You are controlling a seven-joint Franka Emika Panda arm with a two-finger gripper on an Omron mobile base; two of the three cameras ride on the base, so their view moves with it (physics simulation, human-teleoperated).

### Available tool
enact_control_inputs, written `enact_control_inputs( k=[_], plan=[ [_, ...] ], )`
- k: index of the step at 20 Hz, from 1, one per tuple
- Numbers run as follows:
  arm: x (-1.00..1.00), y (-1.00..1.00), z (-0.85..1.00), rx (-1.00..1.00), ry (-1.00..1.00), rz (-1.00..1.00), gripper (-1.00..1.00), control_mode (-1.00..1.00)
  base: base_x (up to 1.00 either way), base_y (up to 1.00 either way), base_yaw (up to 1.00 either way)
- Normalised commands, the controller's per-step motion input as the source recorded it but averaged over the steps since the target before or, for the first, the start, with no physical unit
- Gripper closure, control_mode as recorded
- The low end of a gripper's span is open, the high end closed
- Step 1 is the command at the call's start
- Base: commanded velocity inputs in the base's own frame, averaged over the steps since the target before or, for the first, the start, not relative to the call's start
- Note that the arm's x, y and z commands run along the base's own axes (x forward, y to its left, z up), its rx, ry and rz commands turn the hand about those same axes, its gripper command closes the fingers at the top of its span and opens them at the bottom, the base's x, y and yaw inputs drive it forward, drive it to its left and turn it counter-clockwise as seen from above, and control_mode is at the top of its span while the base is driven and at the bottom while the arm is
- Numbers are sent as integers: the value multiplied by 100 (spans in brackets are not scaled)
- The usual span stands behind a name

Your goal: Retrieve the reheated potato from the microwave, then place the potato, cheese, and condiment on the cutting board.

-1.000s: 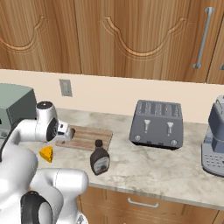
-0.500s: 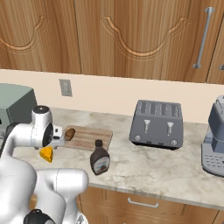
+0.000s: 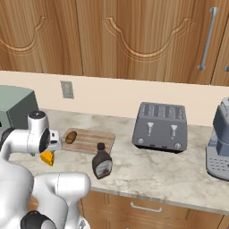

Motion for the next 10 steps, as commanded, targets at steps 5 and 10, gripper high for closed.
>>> enact_control_inputs(
  k=[5, 10],
  plan=[
    [17, 3, -16, -10, 4, 1, -100, -100, 0, 0, 0],
    [18, 0, -13, -3, 4, 0, -100, -100, 0, 0, 0]
  ],
)
